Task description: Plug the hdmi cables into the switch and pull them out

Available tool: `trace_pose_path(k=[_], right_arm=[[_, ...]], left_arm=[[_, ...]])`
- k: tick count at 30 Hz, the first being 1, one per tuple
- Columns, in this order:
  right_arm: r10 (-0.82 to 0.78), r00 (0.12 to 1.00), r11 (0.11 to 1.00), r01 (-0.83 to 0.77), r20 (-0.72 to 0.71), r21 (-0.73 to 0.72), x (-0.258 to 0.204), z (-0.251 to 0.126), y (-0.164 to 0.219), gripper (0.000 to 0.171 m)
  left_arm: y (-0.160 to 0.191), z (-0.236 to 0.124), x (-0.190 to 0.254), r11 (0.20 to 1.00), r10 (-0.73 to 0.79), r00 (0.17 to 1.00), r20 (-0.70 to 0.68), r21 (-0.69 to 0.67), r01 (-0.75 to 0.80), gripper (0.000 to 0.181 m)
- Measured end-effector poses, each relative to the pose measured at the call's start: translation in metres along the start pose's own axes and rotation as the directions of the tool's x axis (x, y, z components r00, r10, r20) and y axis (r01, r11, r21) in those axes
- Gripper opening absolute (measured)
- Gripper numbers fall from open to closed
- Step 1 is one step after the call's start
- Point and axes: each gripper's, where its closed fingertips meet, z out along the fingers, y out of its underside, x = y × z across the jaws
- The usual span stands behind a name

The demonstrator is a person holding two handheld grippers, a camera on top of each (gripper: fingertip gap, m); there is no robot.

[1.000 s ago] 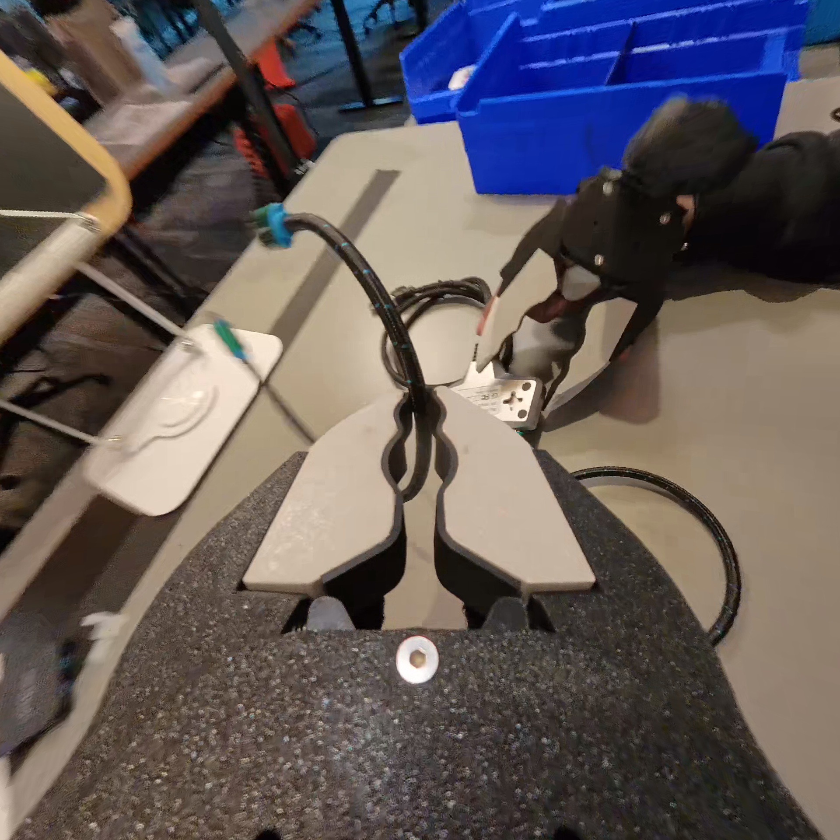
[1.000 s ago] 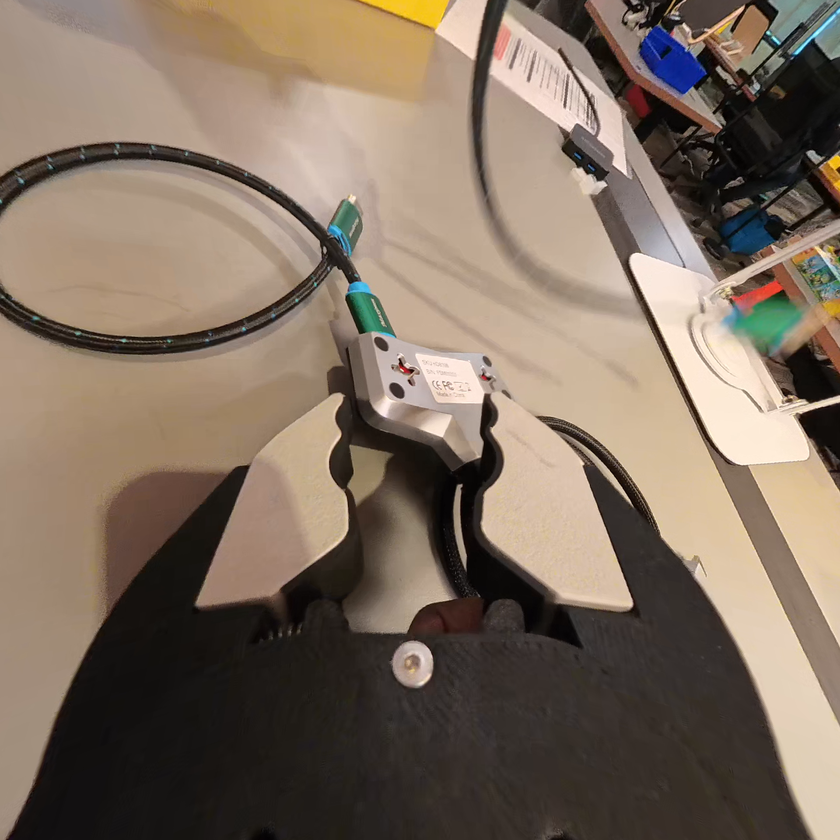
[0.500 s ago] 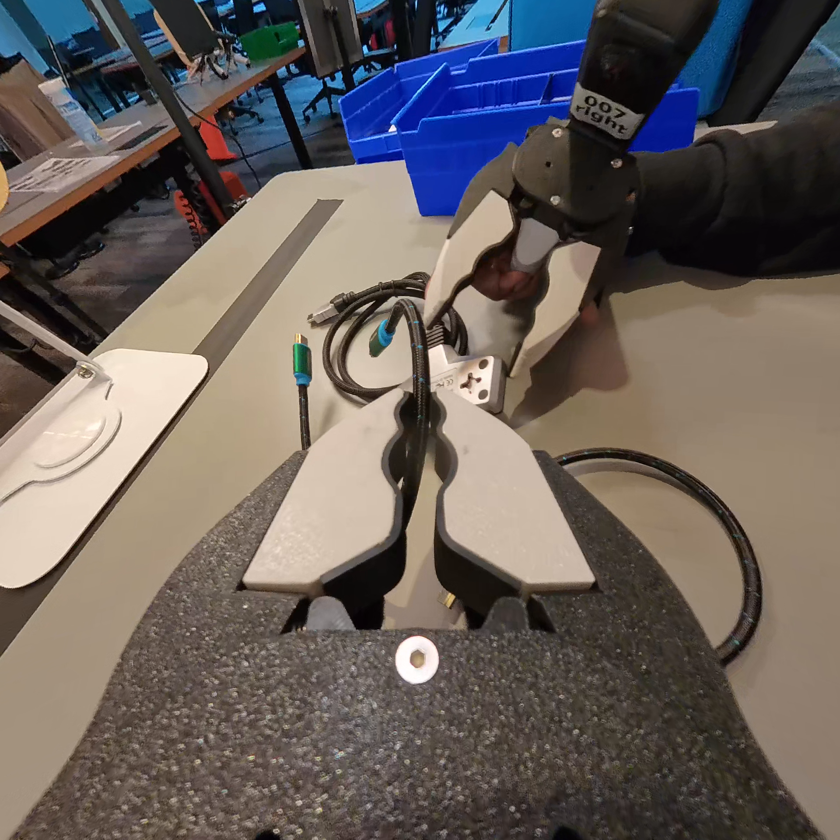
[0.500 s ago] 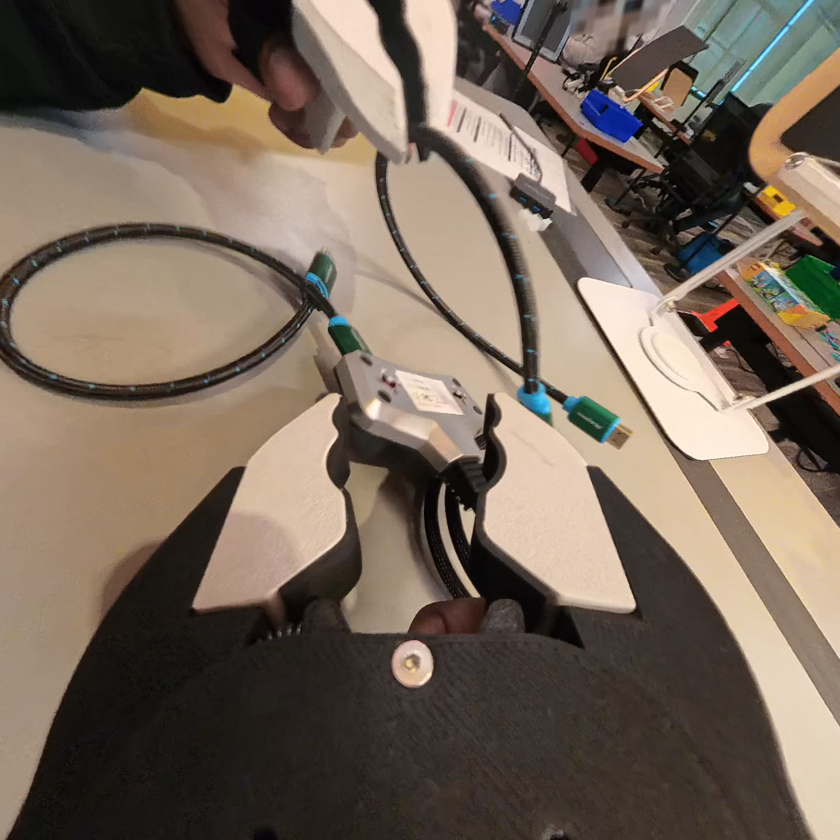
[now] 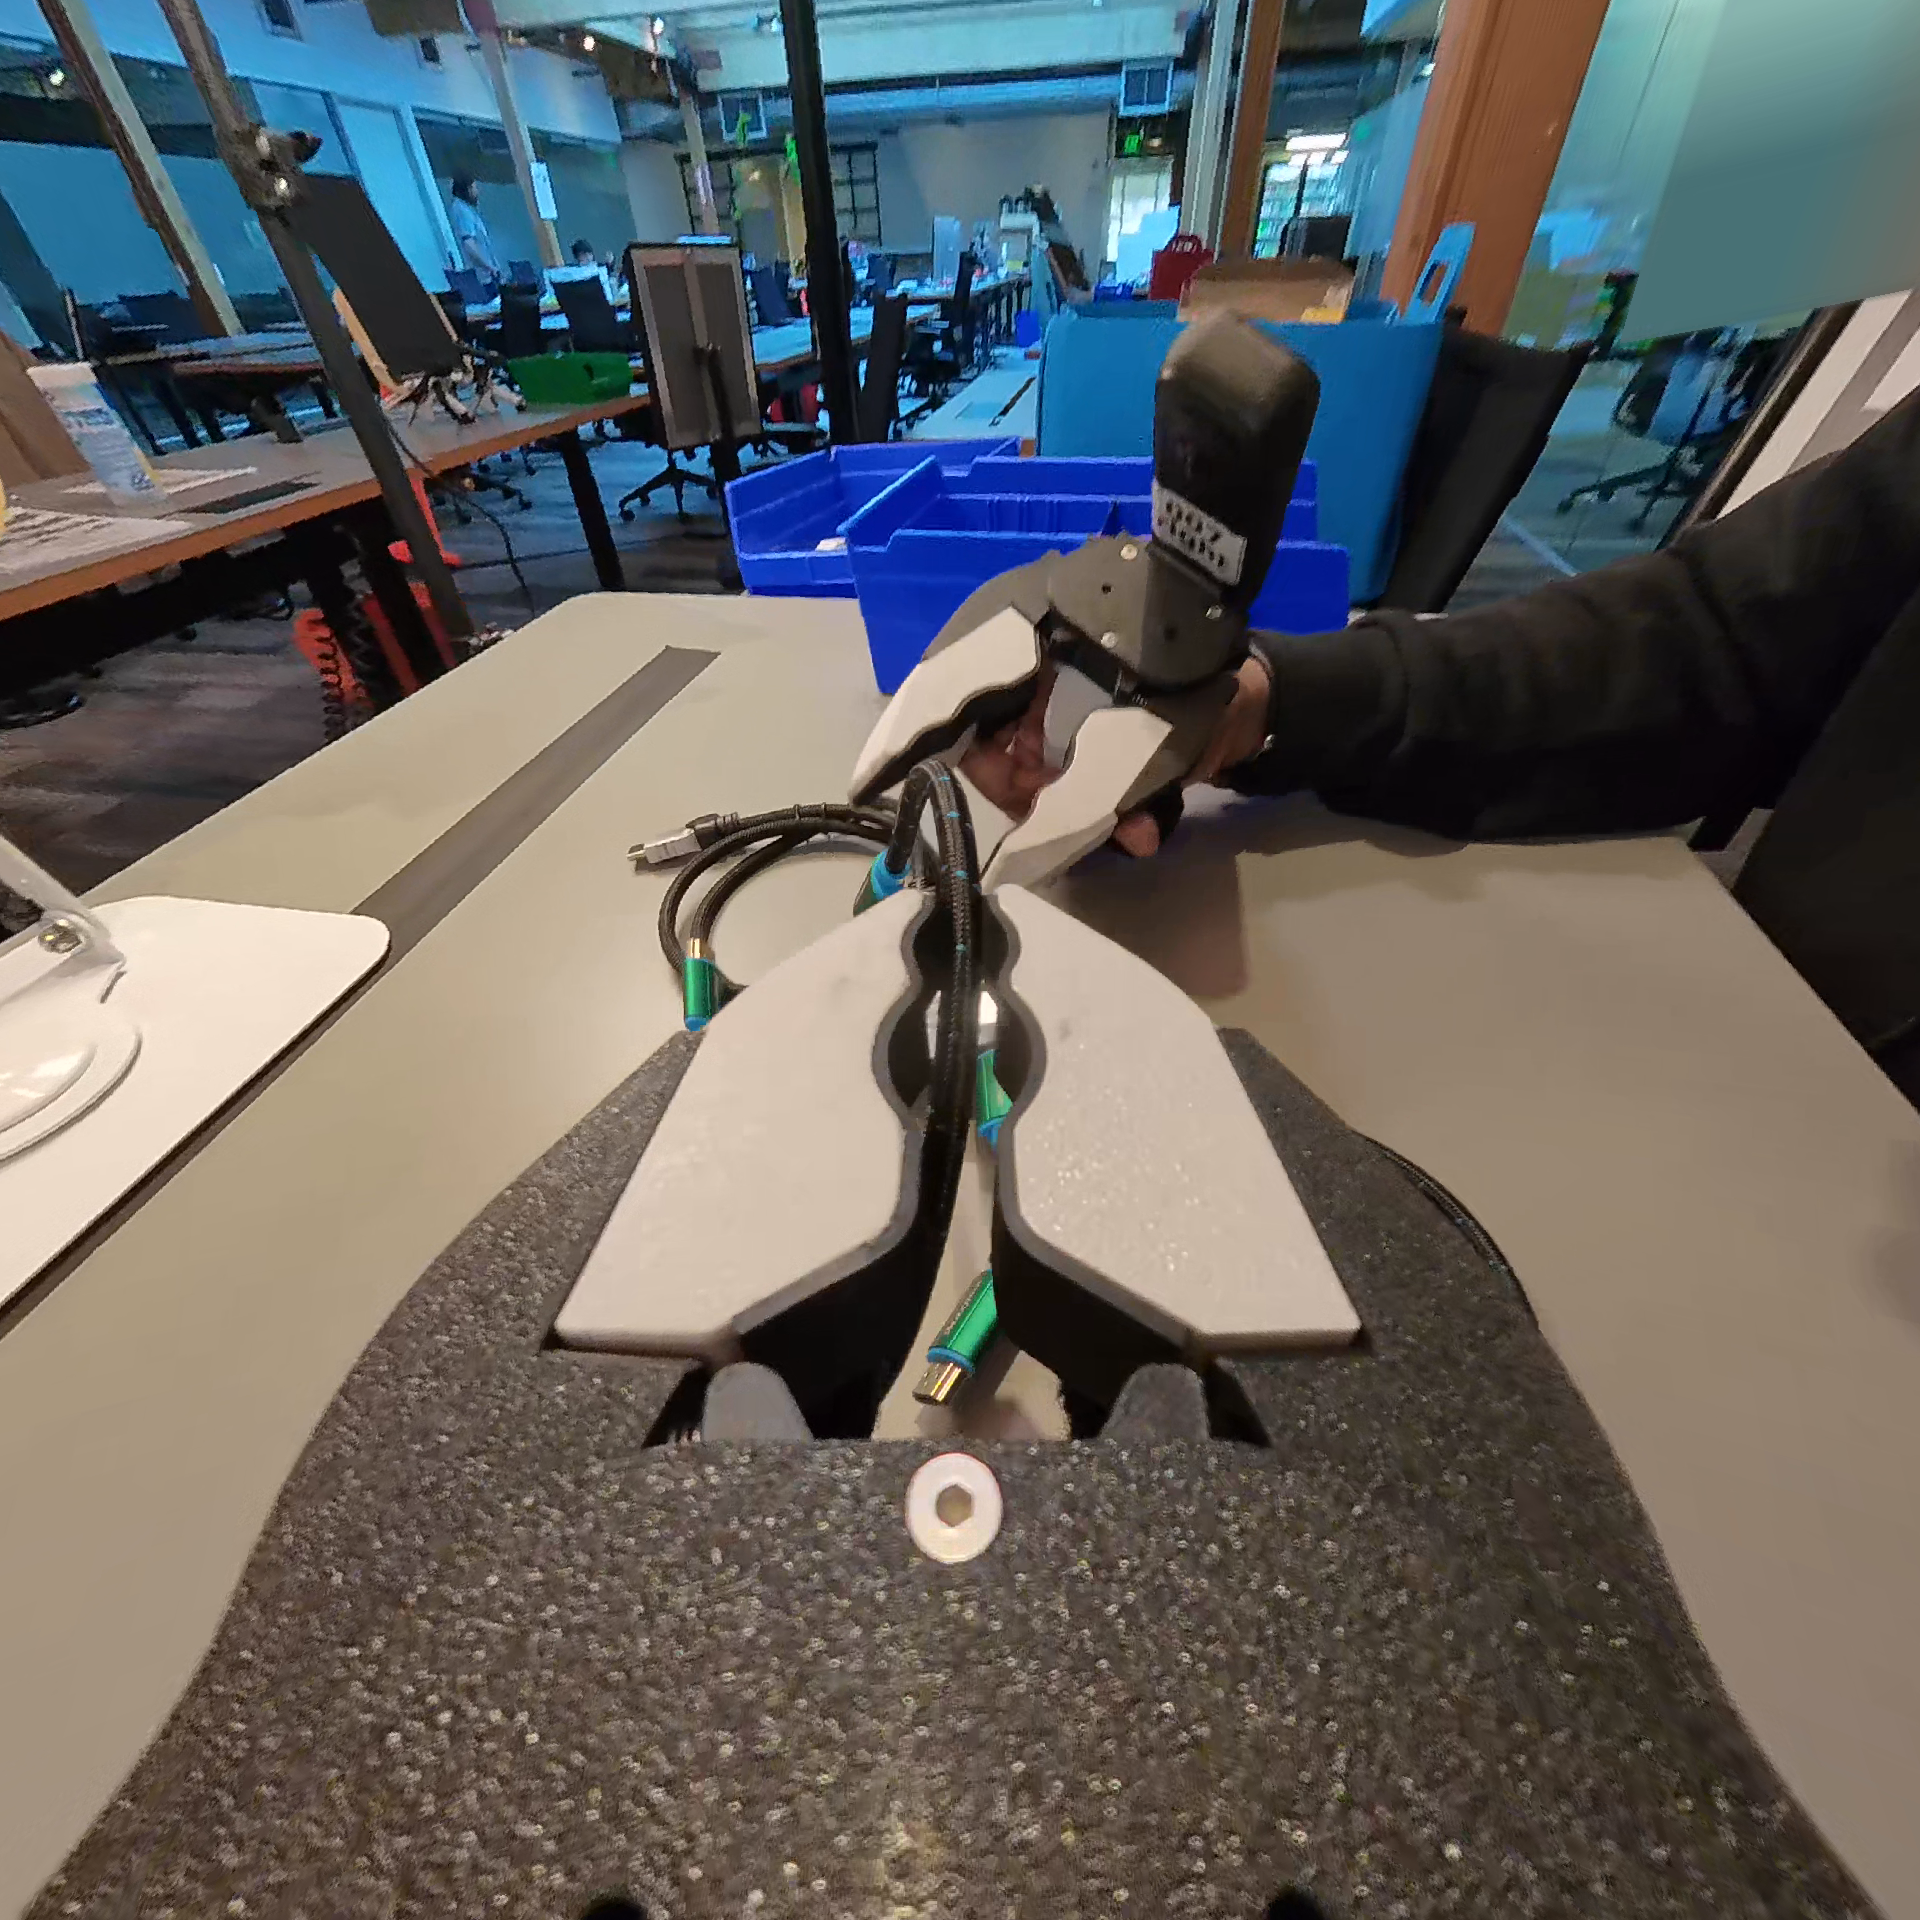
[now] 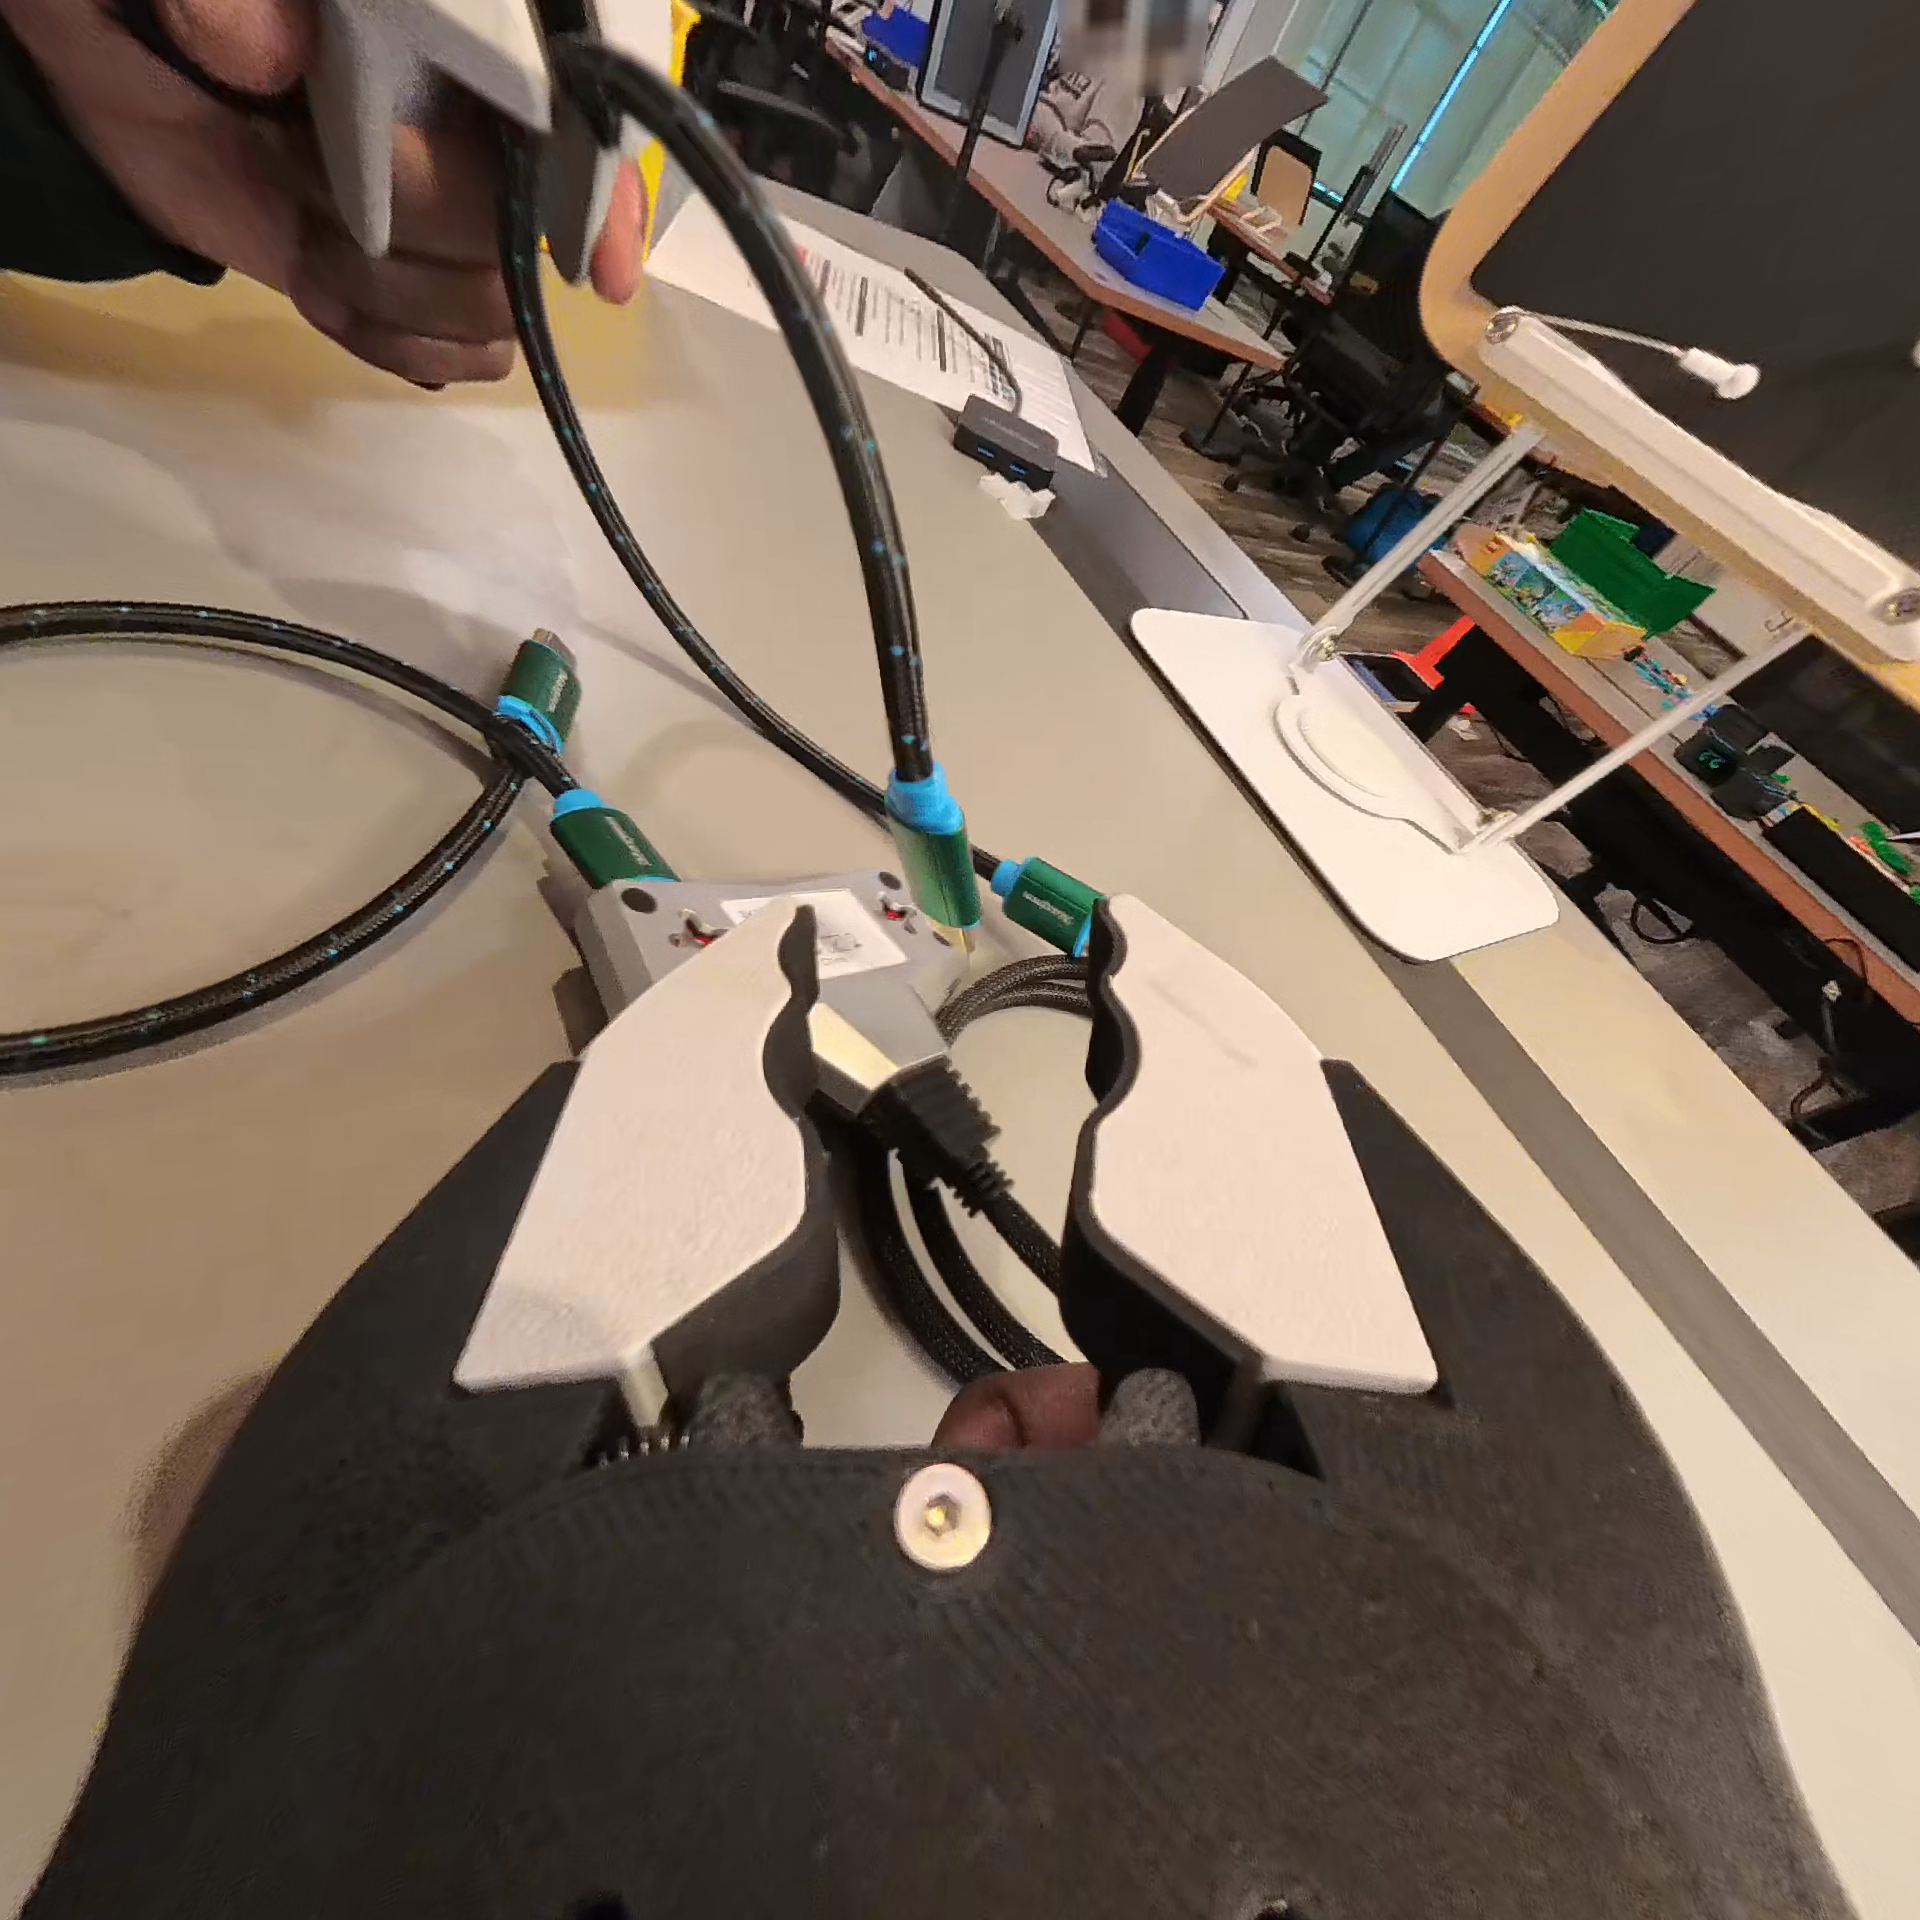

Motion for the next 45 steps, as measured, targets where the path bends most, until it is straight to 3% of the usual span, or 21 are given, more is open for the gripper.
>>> trace_pose_path(k=[11, 17, 24, 27, 32, 39, 45], right_arm=[[0.004, 1.0, 1.0, -0.004, 0.023, 0.005, -0.009, 0.005, -0.003, 0.046], [0.01, 1.0, 1.0, -0.011, 0.022, 0.025, -0.013, 0.007, -0.009, 0.04], [-0.025, 1.0, 0.999, 0.026, -0.006, 0.034, -0.014, 0.009, -0.01, 0.011], [-0.043, 0.999, 0.998, 0.044, -0.021, 0.045, -0.012, 0.008, -0.011, 0.008], [-0.09, 0.993, 0.993, 0.095, -0.074, 0.066, -0.006, 0.005, -0.014, 0.008], [-0.159, 0.979, 0.984, 0.167, -0.127, 0.058, -0.003, 0.004, -0.014, 0.0], [-0.174, 0.977, 0.982, 0.182, -0.123, 0.052, -0.004, 0.006, -0.013, 0.0]], left_arm=[[-0.026, -0.016, 0.006, 0.981, -0.033, 0.998, -0.057, 0.19, 0.043, 0.007], [-0.03, -0.019, 0.007, 0.97, -0.054, 0.995, -0.09, 0.231, 0.074, 0.007], [-0.027, -0.022, 0.007, 0.959, -0.072, 0.989, -0.133, 0.264, 0.105, 0.007], [-0.023, -0.024, 0.005, 0.956, -0.085, 0.986, -0.142, 0.269, 0.121, 0.007], [-0.012, -0.03, -0.002, 0.968, -0.075, 0.991, -0.115, 0.229, 0.1, 0.007], [0.01, -0.039, -0.01, 0.997, -0.038, 0.999, -0.032, 0.062, 0.04, 0.012], [0.013, -0.035, -0.012, 0.998, 0.042, 0.997, 0.057, -0.047, -0.039, 0.028]])
